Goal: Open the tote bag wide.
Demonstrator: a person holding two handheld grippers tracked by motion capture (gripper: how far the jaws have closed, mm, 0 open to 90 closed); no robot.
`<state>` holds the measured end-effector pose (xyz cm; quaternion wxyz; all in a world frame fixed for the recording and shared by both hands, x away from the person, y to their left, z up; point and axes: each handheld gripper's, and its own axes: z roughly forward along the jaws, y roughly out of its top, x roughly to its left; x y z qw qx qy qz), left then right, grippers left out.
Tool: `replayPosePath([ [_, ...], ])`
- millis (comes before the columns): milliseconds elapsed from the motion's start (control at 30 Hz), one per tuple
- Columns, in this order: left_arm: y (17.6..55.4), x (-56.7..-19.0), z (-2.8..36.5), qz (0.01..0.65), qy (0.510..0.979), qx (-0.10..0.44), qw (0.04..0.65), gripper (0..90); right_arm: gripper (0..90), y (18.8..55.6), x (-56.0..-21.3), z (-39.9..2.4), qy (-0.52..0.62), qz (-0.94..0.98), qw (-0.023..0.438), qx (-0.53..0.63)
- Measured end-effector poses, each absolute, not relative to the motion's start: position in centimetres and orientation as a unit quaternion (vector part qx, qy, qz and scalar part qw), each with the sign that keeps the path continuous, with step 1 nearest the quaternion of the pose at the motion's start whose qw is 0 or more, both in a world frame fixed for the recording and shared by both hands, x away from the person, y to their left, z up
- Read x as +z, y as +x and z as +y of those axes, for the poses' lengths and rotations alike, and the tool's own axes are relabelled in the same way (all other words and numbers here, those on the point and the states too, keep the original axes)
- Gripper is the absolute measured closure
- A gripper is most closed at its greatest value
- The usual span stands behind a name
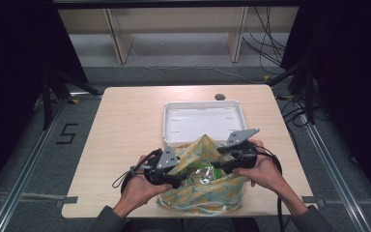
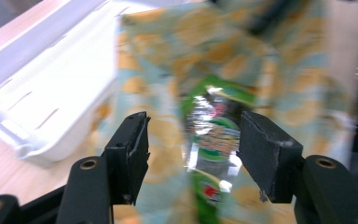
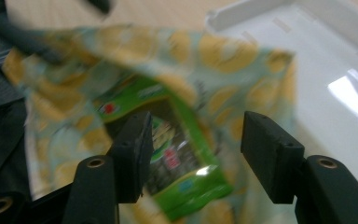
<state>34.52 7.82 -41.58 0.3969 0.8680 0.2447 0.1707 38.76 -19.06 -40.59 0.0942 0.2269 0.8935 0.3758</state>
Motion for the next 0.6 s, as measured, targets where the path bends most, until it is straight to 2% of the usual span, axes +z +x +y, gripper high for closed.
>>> replayPosePath([
  [133,36.2,-42.9,7.2,0.258,0.879,0.179,0.359,41.9,43.2,36.9,-41.7,-19.1,0.217,0.901,0.058,0.371],
  [233,37.4,-43.8,6.6,0.271,0.88,0.175,0.35,44.9,42.3,35.7,-42.2,-19.1,0.197,0.906,0.029,0.373],
  [333,38.4,-44.4,6.4,0.281,0.877,0.168,0.351,49.7,41.7,35.1,-42.6,-19.1,0.193,0.912,0.027,0.362],
  [367,39.1,-44.8,6.3,0.29,0.875,0.164,0.35,61.1,41.7,34.7,-43.8,-19.0,0.182,0.923,0.035,0.336],
  [467,40.1,-45.4,6.3,0.297,0.876,0.163,0.344,74.0,43.2,34.8,-45.1,-18.6,0.189,0.929,0.023,0.318],
  [500,40.4,-45.5,6.4,0.3,0.877,0.159,0.34,76.7,45.7,34.9,-45.4,-18.4,0.185,0.932,0.029,0.309],
  [533,40.7,-45.8,6.4,0.304,0.876,0.158,0.34,79.4,52.2,35.1,-45.7,-18.3,0.175,0.936,0.034,0.304],
  [600,41.2,-46.0,6.7,0.31,0.875,0.16,0.335,83.9,71.1,35.2,-46.1,-18.1,0.155,0.941,0.031,0.298],
])
